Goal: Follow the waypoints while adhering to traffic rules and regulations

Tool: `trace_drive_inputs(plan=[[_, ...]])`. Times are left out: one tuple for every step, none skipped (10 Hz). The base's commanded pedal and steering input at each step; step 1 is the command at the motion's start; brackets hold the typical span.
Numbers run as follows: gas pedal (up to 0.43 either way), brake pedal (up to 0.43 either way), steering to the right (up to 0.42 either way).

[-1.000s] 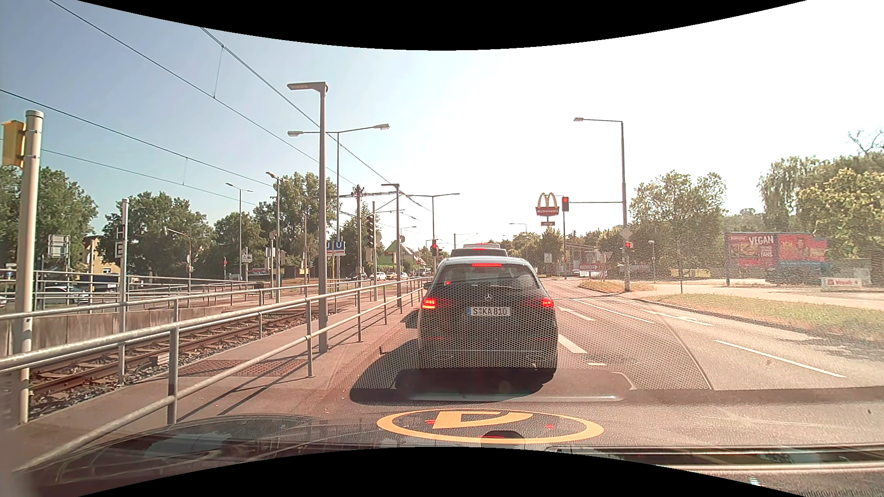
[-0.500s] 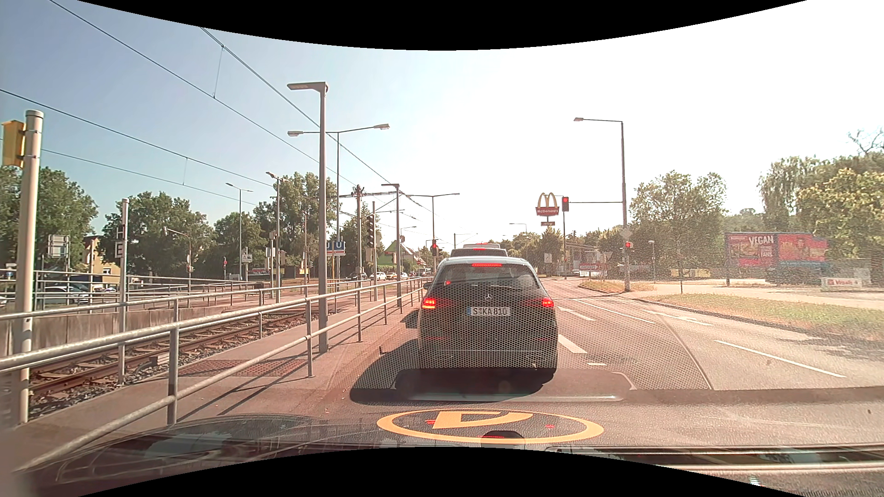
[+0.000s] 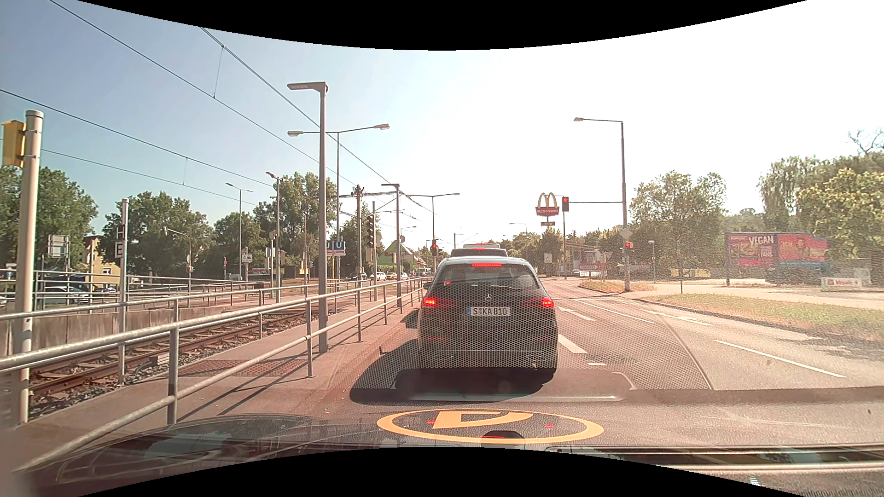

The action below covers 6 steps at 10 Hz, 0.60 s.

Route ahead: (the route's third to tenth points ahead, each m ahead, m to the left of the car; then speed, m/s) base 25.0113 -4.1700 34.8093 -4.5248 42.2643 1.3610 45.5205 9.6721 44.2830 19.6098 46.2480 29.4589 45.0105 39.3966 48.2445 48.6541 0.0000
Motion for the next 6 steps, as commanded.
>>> trace_drive_inputs(plan=[[0.000, 0.238, 0.006], [0.000, 0.238, 0.006], [0.000, 0.238, 0.006], [0.000, 0.238, 0.006], [0.000, 0.238, 0.006], [0.000, 0.232, 0.006]])
